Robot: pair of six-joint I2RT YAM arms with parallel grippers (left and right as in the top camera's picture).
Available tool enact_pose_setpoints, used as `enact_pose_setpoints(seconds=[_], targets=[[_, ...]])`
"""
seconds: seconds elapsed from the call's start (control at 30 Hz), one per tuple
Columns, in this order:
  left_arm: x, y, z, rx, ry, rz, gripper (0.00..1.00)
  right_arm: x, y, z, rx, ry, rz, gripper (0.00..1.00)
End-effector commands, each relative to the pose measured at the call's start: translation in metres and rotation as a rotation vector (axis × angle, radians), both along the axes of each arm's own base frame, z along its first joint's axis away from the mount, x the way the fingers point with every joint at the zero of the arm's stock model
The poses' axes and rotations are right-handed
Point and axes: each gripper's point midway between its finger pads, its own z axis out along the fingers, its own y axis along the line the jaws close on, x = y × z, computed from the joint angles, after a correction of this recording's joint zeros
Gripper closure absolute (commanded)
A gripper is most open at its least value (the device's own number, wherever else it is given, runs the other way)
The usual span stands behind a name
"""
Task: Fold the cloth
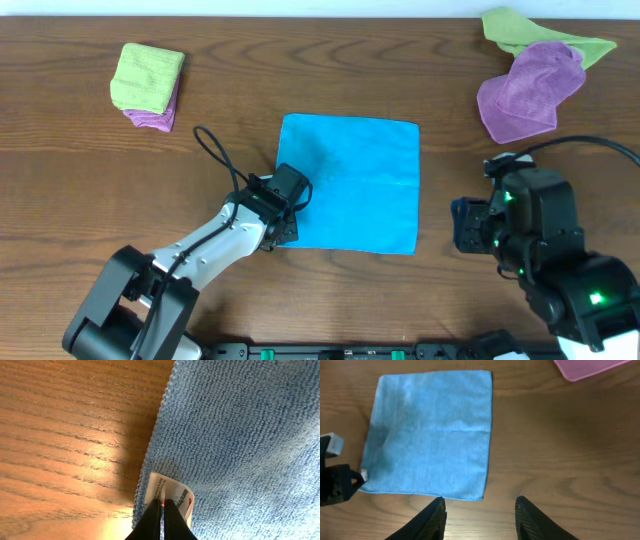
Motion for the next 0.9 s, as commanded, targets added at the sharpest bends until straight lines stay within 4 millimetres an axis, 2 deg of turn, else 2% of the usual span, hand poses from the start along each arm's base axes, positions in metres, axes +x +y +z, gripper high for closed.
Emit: enact_pose_setpoints(seconds=[0.0, 0.07, 0.17, 0.27, 0.3, 0.4, 0.47, 0.63, 0.73, 0.8, 0.87], targets=[[-0.03, 0.005, -0.018, -0.009, 0.125, 0.028, 0.94, 0.001, -0.005, 0.001, -0.011, -0.005, -0.019, 0.51], [-0.021, 0.003, -0.007, -0.034, 0.088, 0.037, 0.94, 0.0, -0.005, 0.0, -0.014, -0.004, -0.016, 0.5], [-0.003, 0.001, 0.021, -0.076, -0.017, 0.027, 0.94, -0.002, -0.006, -0.002, -0.017, 0.01, -0.02, 0.48], [0.008, 0.016, 0.057, -0.036, -0.155, 0.046, 0.94, -0.007, -0.012, -0.006, -0.015, 0.04, -0.038, 0.48], [0.008, 0.023, 0.069, -0.022, -0.195, 0.057, 0.91, -0.009, -0.016, -0.008, -0.021, 0.056, -0.046, 0.48], [0.007, 0.026, 0.09, -0.06, -0.245, 0.048, 0.68, -0.011, -0.008, -0.014, 0.02, 0.079, 0.043, 0.46], [0.007, 0.022, 0.099, -0.105, -0.261, 0.003, 0.68, -0.011, -0.005, -0.021, 0.069, 0.094, 0.064, 0.46], [0.001, 0.024, 0.103, -0.168, -0.23, -0.047, 0.7, -0.013, -0.008, -0.053, 0.153, 0.155, 0.067, 0.51], [-0.003, 0.03, 0.097, -0.202, -0.191, -0.066, 0.6, -0.018, -0.008, -0.075, 0.217, 0.194, 0.077, 0.49], [-0.003, 0.038, 0.09, -0.221, -0.172, -0.035, 0.54, -0.019, 0.0, -0.092, 0.313, 0.201, 0.099, 0.47], [-0.005, 0.037, 0.082, -0.287, -0.16, -0.049, 0.45, -0.019, 0.006, -0.107, 0.394, 0.202, 0.106, 0.42]])
